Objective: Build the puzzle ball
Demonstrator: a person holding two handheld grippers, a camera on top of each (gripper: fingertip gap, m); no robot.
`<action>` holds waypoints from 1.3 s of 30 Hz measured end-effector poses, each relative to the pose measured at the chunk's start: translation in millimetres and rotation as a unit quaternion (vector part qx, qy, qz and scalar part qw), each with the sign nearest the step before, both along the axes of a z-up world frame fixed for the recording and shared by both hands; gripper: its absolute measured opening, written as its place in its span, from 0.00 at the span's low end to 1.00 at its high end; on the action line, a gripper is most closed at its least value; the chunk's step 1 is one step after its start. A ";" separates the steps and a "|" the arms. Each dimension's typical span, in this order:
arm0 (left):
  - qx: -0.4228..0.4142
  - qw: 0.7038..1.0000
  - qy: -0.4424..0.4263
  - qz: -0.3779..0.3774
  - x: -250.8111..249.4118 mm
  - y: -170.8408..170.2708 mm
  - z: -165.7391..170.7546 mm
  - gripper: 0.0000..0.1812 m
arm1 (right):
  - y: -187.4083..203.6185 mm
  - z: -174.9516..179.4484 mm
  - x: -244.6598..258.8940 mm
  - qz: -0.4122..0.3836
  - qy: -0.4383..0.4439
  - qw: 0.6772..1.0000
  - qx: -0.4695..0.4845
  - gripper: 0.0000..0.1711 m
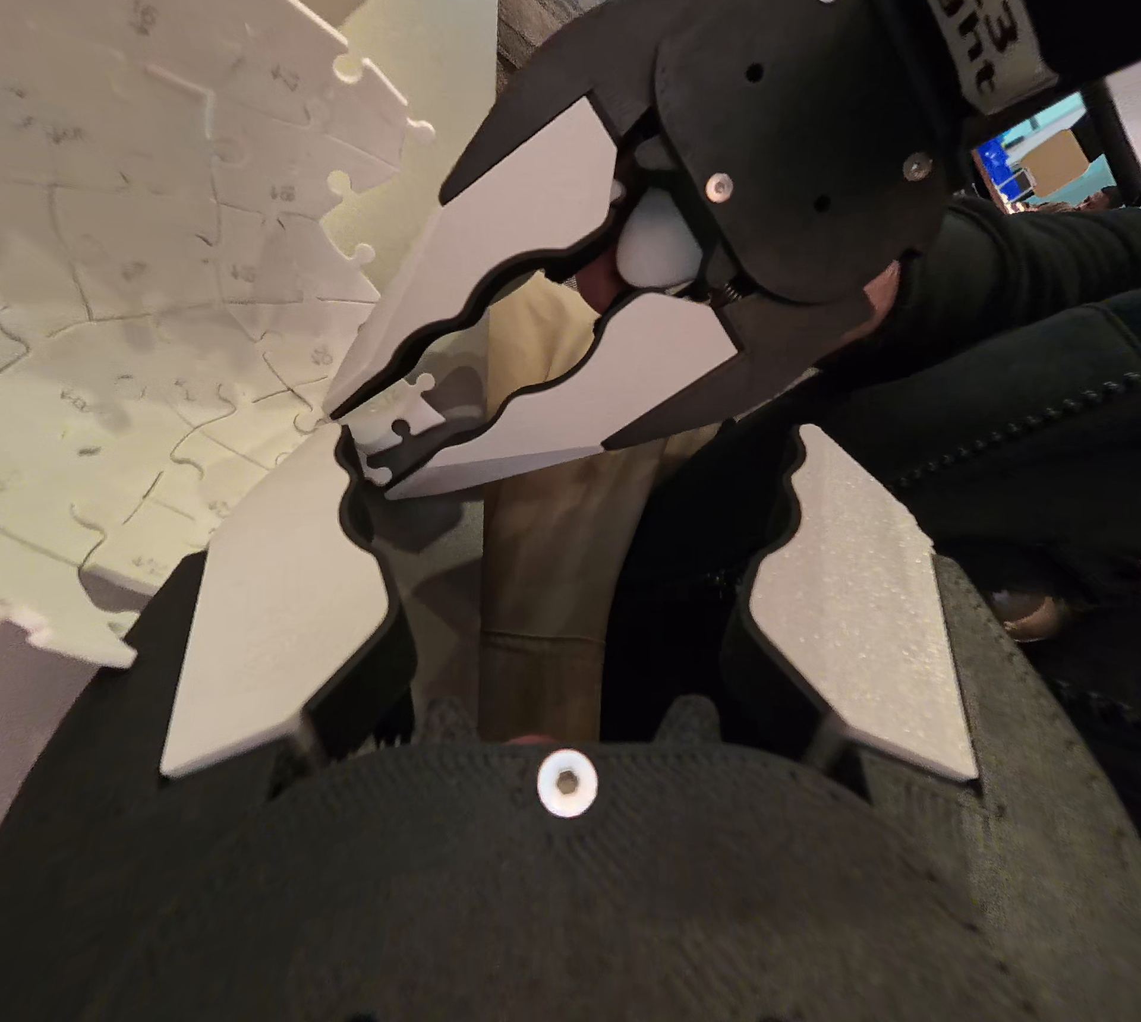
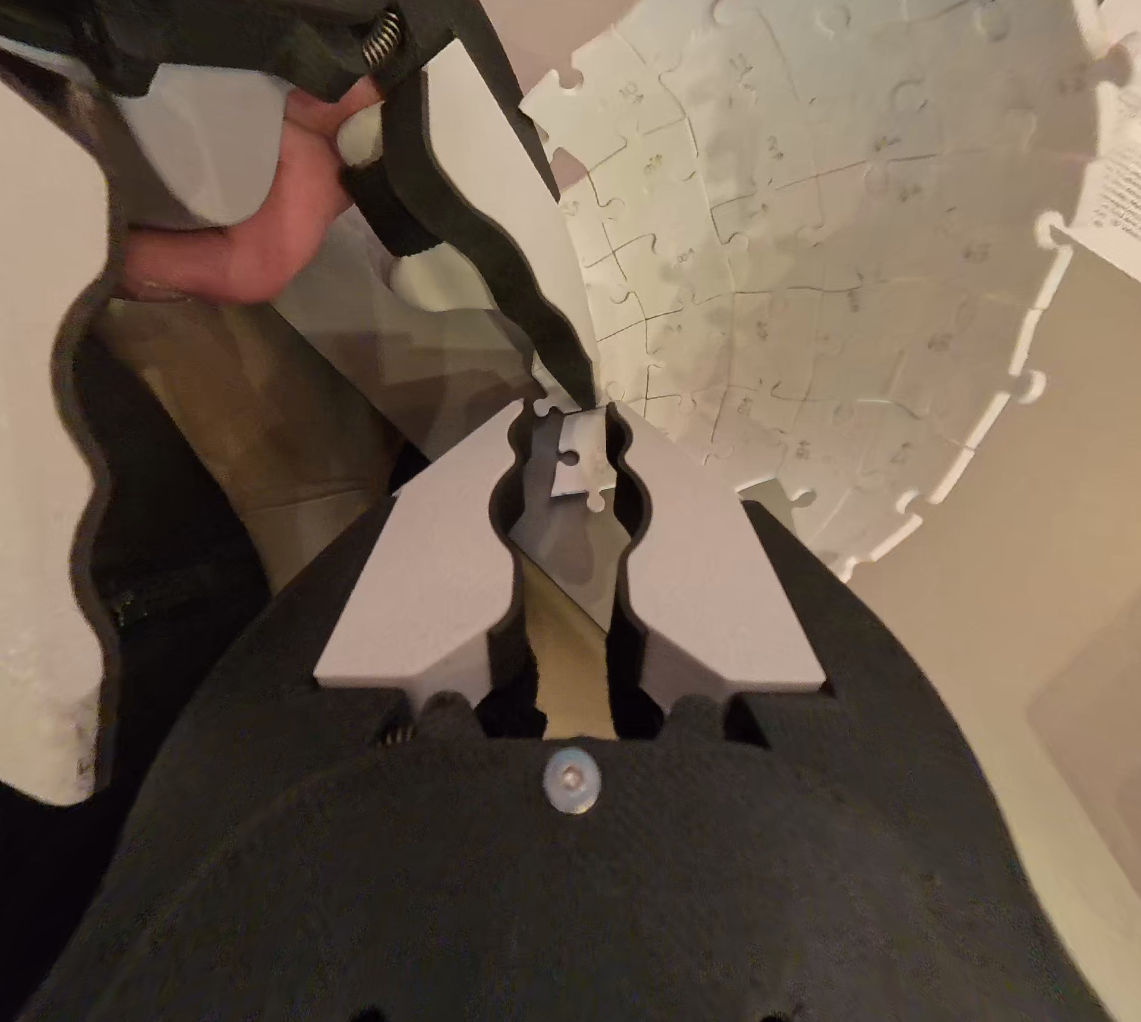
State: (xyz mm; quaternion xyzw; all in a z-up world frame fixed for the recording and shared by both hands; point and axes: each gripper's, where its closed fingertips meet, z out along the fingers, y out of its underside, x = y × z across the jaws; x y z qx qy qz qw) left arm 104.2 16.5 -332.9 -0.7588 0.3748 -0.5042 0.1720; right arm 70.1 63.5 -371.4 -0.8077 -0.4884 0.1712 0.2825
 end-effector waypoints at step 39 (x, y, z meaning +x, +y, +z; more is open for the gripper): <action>0.021 0.999 0.036 -0.018 -0.4 -3.2 -3.8 0.69 | -7.5 -1.6 15.1 0.058 -0.059 0.996 0.017 0.20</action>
